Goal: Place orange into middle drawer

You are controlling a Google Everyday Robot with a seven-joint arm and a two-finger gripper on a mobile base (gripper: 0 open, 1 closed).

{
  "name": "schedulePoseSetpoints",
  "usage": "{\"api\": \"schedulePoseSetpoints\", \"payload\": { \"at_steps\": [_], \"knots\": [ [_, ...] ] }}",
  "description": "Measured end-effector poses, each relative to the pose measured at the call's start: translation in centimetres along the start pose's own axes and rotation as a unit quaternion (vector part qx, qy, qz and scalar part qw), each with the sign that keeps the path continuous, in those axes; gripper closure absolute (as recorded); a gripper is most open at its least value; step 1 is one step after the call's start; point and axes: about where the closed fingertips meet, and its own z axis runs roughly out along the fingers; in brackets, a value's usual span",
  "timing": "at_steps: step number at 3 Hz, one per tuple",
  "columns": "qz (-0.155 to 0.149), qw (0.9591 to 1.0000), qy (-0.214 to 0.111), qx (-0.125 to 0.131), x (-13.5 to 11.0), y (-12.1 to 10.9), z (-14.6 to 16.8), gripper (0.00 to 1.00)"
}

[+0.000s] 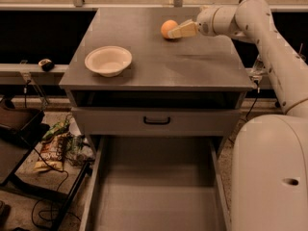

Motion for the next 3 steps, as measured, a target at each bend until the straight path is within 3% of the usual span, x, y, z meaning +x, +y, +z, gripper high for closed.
{"api": "schedulePoseSetpoints", "payload": {
  "at_steps": [1, 3],
  "knots": [
    [0.02, 0.9994, 0.028, 0.004, 1.2, 0.7, 2.1, 0.0],
    [0.042, 0.9987, 0.029, 0.011, 1.5, 1.2, 5.6, 0.0]
  ]
}}
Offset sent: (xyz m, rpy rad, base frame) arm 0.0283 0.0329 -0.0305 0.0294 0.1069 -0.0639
